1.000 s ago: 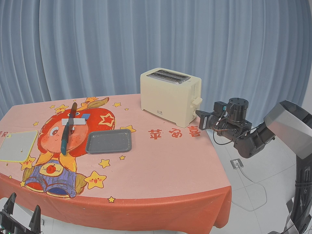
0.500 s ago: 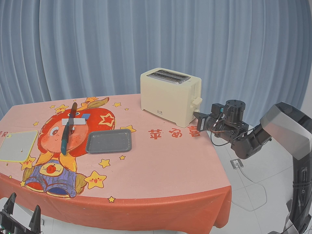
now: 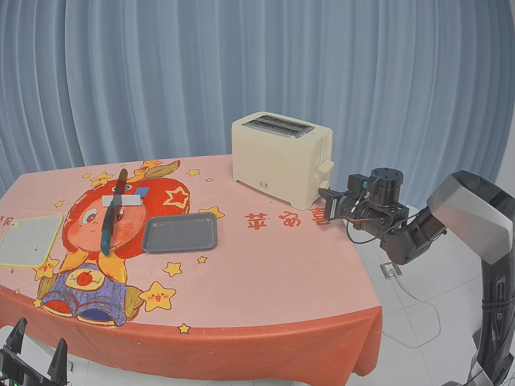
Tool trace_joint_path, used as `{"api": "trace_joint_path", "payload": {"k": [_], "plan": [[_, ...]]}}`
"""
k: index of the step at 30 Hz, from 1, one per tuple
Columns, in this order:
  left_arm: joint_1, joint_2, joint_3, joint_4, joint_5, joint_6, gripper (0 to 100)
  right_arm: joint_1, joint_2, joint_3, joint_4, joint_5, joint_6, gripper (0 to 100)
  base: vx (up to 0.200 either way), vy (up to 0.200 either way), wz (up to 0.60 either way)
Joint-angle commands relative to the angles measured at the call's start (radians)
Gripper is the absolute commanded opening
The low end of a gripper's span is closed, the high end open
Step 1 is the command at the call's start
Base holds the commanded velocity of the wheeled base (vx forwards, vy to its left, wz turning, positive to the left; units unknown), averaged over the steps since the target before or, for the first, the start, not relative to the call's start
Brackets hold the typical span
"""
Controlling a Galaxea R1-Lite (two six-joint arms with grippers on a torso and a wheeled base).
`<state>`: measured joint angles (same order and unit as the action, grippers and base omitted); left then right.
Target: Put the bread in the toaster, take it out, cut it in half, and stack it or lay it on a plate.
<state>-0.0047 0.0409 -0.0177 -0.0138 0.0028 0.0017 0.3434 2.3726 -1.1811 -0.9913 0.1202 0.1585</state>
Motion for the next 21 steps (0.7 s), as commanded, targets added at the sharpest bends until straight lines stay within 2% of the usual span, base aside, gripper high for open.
{"api": "trace_joint_path", "payload": {"k": [1, 21], "plan": [[0.000, 0.001, 0.018, 0.000, 0.000, 0.000, 100, 0.000, 0.007, 0.000, -0.001, -0.001, -0.001, 0, 0.000, 0.000, 0.00], [0.000, 0.001, 0.018, 0.000, 0.000, 0.000, 100, 0.006, 0.002, 0.003, -0.004, -0.004, -0.004, 0, 0.000, 0.000, 0.00]]}}
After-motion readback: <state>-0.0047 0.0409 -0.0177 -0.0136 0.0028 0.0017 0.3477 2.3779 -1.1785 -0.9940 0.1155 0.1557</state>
